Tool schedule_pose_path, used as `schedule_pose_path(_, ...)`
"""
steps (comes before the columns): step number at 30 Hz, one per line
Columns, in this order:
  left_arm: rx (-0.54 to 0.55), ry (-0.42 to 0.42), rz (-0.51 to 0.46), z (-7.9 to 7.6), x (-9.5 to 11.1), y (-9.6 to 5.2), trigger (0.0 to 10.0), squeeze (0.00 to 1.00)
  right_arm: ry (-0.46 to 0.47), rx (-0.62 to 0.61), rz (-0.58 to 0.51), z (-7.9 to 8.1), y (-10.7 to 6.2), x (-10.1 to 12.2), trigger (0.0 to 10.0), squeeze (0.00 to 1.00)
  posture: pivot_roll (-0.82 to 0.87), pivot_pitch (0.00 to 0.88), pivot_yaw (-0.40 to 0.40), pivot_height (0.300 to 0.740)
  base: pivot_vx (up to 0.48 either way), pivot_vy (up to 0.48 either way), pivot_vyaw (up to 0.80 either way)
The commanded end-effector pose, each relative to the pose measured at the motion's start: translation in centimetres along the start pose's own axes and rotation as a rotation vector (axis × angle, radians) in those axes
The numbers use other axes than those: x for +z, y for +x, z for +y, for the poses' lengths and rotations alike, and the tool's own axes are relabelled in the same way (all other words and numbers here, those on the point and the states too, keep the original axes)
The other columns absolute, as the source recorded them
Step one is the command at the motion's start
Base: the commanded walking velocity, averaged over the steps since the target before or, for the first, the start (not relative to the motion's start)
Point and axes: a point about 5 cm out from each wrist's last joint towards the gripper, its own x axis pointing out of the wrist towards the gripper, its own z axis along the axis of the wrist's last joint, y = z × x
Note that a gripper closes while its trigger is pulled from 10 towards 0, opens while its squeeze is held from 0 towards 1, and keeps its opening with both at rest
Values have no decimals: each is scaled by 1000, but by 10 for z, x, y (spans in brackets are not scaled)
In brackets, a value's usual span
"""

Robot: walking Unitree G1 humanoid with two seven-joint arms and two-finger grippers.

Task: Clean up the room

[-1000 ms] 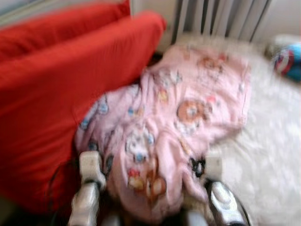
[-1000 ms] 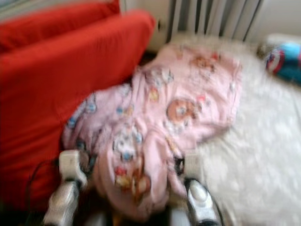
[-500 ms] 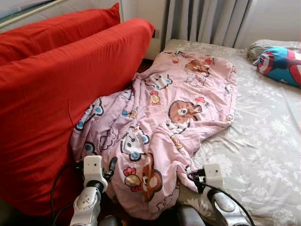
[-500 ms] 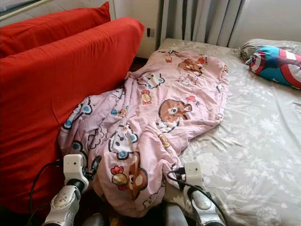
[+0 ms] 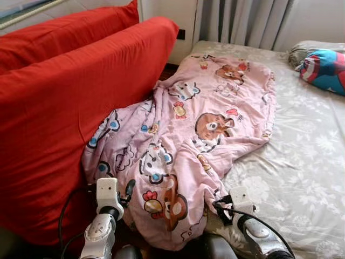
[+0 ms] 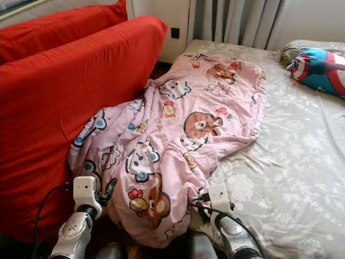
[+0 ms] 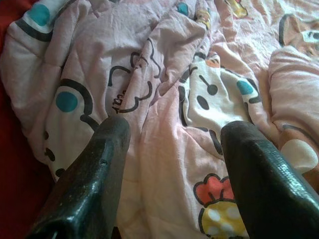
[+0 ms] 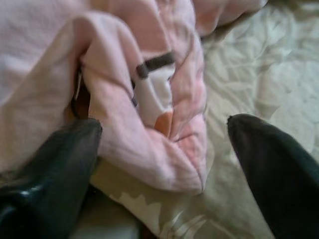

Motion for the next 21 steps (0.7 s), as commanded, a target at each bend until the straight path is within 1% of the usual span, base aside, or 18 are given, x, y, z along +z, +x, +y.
schedule_pose_path(1,-10,11,10,2,-2,-2,10000,0,-56,21,20,4,2,3,10000,490,-48,123,-4,637,0,0,0)
schedule_pose_path(2,-10,11,10,2,-2,-2,10000,0,-56,21,20,4,2,3,10000,490,-48,123,-4,637,0,0,0)
schedule_pose_path(3,-9,12,9,2,-1,-3,10000,0,-82,24,18,5,2,4,10000,0,-43,129,-3,637,0,0,0)
schedule_pose_path(5,-10,15,6,3,-1,-3,10000,0,-132,28,11,7,3,8,10000,0,-38,138,0,637,0,0,0)
schedule_pose_path(8,-13,20,7,4,-1,-5,10000,0,-148,30,4,7,5,13,10000,0,-30,150,3,637,0,0,0)
schedule_pose_path(12,-16,23,7,5,-2,-7,10000,0,-161,33,3,7,5,14,10000,0,-22,164,5,637,0,0,0)
schedule_pose_path(21,-13,31,9,10,-5,-19,10000,0,-231,39,19,7,5,11,10000,0,-4,203,13,637,0,0,0)
